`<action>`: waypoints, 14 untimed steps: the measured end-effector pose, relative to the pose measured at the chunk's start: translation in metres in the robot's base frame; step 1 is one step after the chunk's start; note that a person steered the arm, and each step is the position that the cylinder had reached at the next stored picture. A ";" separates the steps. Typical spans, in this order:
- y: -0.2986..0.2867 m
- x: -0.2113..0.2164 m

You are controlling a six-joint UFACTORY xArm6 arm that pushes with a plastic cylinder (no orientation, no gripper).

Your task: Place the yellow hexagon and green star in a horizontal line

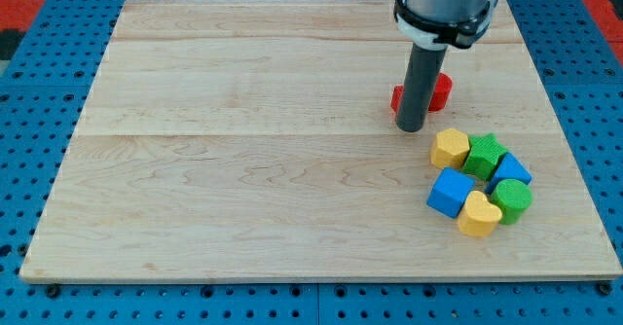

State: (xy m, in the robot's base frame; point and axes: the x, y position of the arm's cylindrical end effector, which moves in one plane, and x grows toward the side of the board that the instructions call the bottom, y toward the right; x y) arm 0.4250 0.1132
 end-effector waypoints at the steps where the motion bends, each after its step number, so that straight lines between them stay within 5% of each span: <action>1: 0.000 -0.020; 3: 0.013 -0.026; 7: 0.136 0.057; 14: 0.013 0.041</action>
State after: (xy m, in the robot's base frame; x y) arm 0.4665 0.1257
